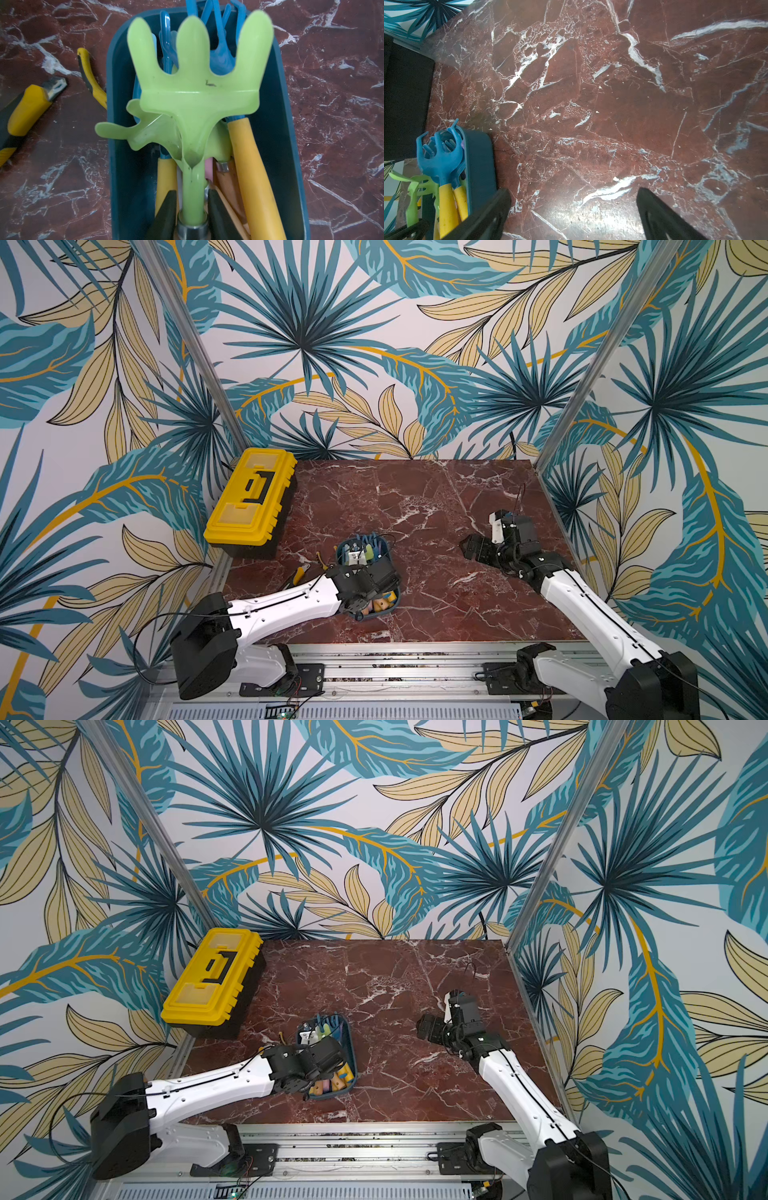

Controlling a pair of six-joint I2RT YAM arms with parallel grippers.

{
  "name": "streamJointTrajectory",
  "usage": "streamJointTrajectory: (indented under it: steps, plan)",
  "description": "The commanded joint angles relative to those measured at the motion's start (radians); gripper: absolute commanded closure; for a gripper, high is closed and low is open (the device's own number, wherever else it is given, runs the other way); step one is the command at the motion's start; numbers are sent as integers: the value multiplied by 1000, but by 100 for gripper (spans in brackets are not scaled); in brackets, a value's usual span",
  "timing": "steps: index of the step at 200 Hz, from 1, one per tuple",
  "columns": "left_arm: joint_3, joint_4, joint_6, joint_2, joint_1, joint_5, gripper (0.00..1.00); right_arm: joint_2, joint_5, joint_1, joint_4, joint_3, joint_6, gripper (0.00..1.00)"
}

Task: Put the rake into the storage box
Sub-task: Place the rake in the storage box, then adjust the rake in the storage box.

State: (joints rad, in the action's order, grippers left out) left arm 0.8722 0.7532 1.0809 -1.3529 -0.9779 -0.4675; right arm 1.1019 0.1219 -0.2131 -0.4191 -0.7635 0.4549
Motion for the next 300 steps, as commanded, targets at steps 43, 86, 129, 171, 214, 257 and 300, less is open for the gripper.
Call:
streamJointTrajectory:
  steps: [43,86,129,171,214,257,300]
  plan:
    - [81,30,-23,-28,5,30,58,6,17,-2,11,10,-12,1]
    - [110,74,-32,2,5,-3,42,4,33,-1,15,8,-9,1]
    - [114,87,-37,34,6,12,41,10,39,-8,17,0,-4,1]
    - [58,73,58,66,-16,126,41,20,40,-12,25,2,-1,1]
    - [-1,60,142,78,-39,150,37,12,41,-12,19,0,-7,1]
    - [-14,44,149,20,-37,159,46,13,47,-12,17,3,-7,1]
    - [-19,26,148,-17,-32,159,59,7,44,-12,13,0,-10,1]
